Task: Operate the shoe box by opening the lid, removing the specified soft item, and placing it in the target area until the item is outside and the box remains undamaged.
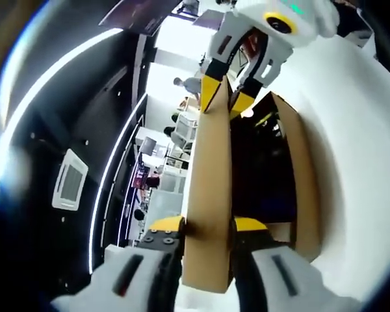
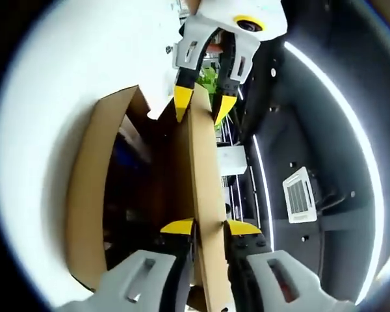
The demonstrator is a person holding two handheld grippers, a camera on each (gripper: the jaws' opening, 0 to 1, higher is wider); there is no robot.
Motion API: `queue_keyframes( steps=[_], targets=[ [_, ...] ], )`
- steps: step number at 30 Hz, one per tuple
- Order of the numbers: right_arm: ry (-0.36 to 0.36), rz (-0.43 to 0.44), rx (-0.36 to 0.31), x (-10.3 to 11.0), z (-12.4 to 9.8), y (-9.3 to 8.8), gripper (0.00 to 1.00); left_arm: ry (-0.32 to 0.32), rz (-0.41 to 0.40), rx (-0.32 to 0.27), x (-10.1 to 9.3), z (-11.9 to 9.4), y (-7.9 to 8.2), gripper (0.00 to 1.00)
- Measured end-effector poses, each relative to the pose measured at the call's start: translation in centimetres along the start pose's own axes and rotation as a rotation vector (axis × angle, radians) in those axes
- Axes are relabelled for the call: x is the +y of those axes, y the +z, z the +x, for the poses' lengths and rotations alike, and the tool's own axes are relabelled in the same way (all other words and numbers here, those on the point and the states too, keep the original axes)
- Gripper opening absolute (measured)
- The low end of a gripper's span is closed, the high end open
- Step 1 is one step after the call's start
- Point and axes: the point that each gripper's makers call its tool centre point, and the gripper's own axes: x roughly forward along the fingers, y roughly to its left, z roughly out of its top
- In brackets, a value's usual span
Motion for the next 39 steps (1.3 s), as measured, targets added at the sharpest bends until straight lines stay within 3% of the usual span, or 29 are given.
queue_keyframes(
  steps=[7,14,18,21,27,30,32,35,39],
  targets=[
    [-0.004,0.005,-0.004,-0.1,0.1,-0.1,0.15,0.014,0.001,-0.004,0.2,-0.1,0.1,0.28],
    [-0.007,0.013,-0.004,-0.3,0.2,-0.1,0.15,0.032,0.013,-0.020,0.9,-1.5,0.9,0.30],
    [-0.005,0.013,-0.003,-0.3,0.1,-0.1,0.15,0.017,-0.039,-0.053,1.1,-4.0,1.5,0.32],
    [-0.002,0.022,-0.005,-0.3,0.0,-0.1,0.15,-0.045,-0.009,-0.081,-0.5,-6.1,1.6,0.32],
    [-0.003,0.025,-0.002,-0.3,0.1,-0.1,0.15,-0.155,-0.030,-0.038,-3.4,-7.5,-0.2,0.33],
    [-0.001,0.030,-0.001,-0.3,0.1,0.0,0.15,-0.237,-0.087,-0.035,-5.2,-7.2,-1.0,0.34],
    [0.000,0.029,-0.001,-0.3,0.1,0.0,0.15,-0.258,-0.103,-0.037,-5.6,-7.0,-1.1,0.34],
    [0.004,0.030,-0.001,-0.2,0.0,0.0,0.15,-0.320,-0.153,-0.076,-6.7,-6.3,-1.2,0.34],
    [0.007,0.035,-0.002,-0.2,0.0,0.0,0.15,-0.355,-0.166,-0.041,-7.7,-4.8,-2.8,0.34]
  ],
)
